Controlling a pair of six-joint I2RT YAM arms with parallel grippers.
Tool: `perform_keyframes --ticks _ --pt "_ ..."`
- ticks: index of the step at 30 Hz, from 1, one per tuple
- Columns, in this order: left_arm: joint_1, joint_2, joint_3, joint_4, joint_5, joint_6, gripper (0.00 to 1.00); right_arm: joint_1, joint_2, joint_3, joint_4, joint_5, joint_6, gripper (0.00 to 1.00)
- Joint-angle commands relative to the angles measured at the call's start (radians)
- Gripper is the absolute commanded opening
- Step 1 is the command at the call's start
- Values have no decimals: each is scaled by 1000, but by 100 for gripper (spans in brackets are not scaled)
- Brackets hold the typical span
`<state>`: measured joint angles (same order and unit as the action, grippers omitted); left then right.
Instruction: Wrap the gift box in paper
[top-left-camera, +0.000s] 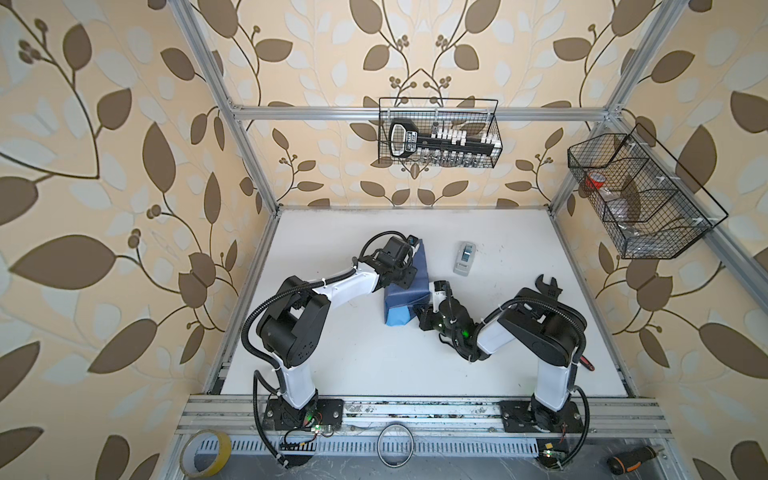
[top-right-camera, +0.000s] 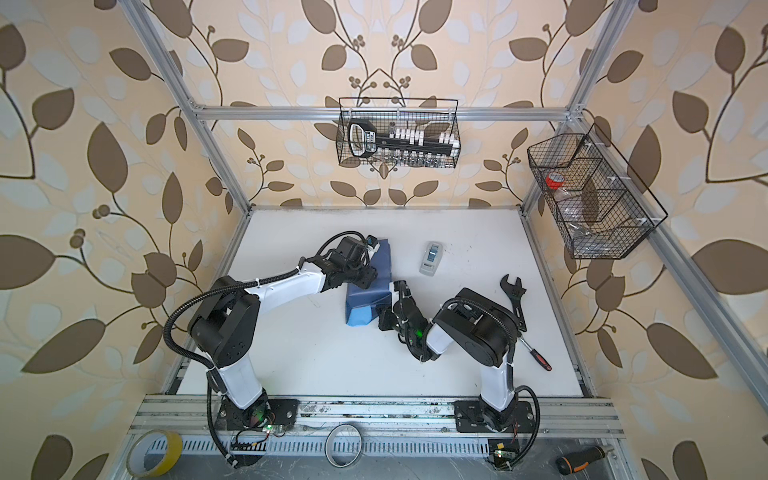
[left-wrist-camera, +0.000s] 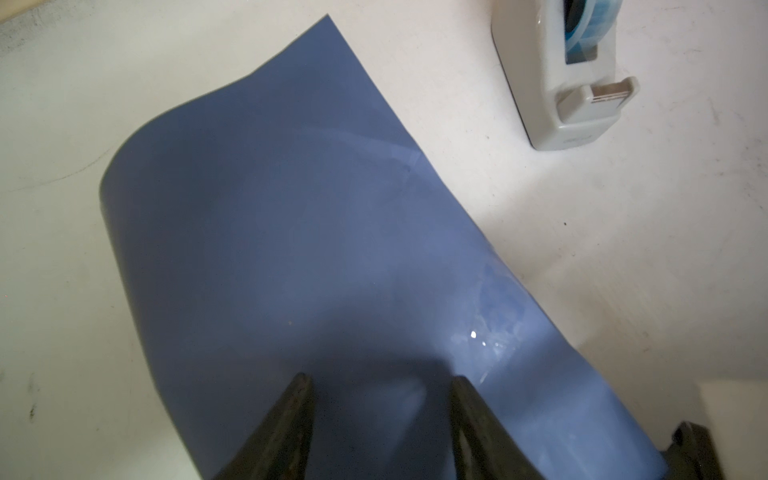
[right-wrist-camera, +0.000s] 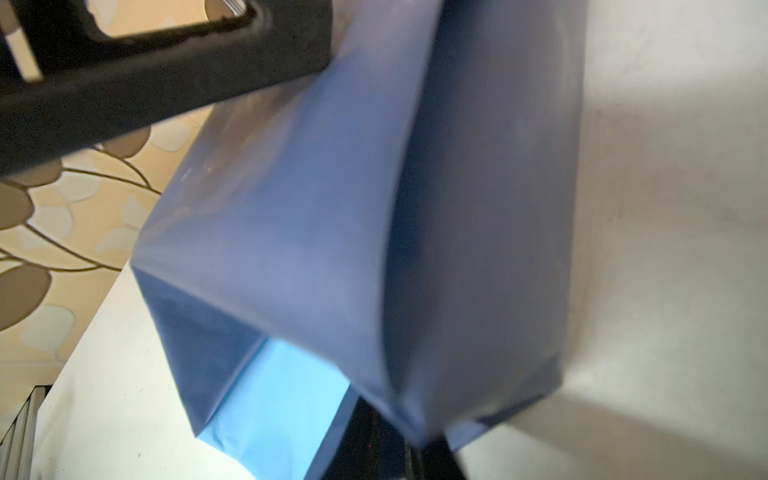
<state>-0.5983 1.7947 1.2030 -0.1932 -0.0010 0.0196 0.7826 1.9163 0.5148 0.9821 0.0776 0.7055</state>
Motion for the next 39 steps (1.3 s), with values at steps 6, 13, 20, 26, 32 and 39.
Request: perform_keyframes --ticks 6,13,20,26,32,39 --pt "3 73 -32 -145 37 -15 53 31 12 -83 -76 -66 46 9" --pt "3 74 -30 -145 36 -15 53 55 14 -98 -72 -67 51 7" --pt "2 74 -31 -146 32 -15 53 66 17 -95 -72 -73 54 4" --pt "2 76 -29 -146 34 -15 53 90 15 -96 -75 -70 59 3" --pt "3 76 -28 -146 34 -15 53 92 0 -91 -91 -55 58 3" --pt "3 74 -28 -149 32 -14 53 8 1 -69 -99 -100 44 3"
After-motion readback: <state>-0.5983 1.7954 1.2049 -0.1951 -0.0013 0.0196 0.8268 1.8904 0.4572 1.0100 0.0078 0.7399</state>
